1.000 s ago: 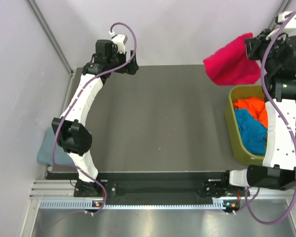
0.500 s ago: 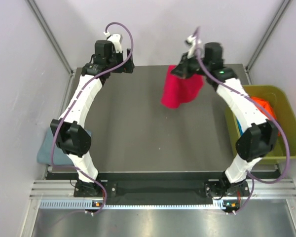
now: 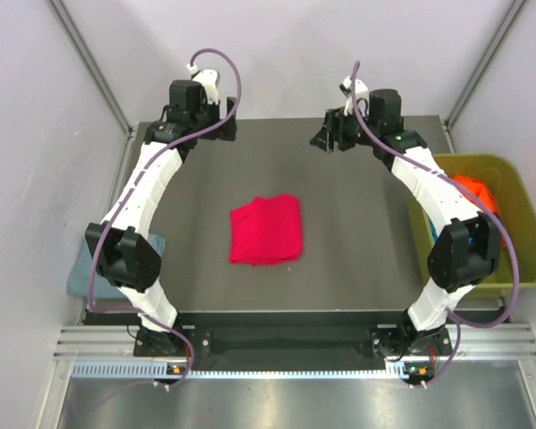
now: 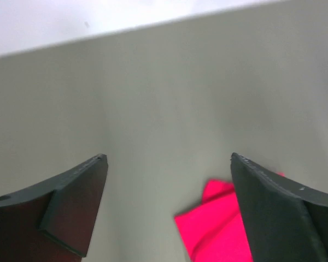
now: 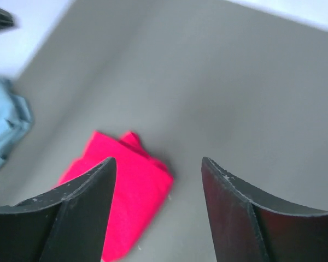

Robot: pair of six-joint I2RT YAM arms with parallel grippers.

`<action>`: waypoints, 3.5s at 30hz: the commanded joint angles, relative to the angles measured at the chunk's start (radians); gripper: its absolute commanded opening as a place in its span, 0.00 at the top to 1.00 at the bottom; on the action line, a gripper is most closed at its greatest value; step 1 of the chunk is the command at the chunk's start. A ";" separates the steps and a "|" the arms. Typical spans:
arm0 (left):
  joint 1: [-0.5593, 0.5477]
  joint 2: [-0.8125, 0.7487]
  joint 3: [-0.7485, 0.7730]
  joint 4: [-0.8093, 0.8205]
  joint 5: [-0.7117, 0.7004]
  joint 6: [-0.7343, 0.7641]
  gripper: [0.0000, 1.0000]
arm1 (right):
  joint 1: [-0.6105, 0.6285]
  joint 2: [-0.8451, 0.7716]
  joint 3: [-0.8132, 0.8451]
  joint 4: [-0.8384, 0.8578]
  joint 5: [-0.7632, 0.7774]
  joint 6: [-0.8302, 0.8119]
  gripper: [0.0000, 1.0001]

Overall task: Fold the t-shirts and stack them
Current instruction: Move the tshirt to the center of the board, then flatten the tshirt out

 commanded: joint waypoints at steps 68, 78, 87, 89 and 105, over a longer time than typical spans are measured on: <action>0.209 0.152 -0.136 -0.107 0.459 -0.224 1.00 | 0.058 -0.192 -0.128 -0.018 0.078 -0.262 0.38; 0.215 0.018 0.149 -0.043 0.444 -0.170 1.00 | 0.056 -0.160 -0.093 -0.004 0.065 -0.238 0.38; 0.006 0.055 0.090 -0.001 0.516 -0.264 1.00 | 0.042 -0.184 -0.112 -0.006 0.080 -0.248 0.38; -0.038 0.088 0.080 0.002 0.542 -0.276 1.00 | 0.035 -0.200 -0.126 -0.007 0.085 -0.250 0.38; -0.121 -0.125 -0.408 -0.139 0.696 -0.264 1.00 | -0.013 -0.177 -0.116 0.008 0.109 -0.224 0.38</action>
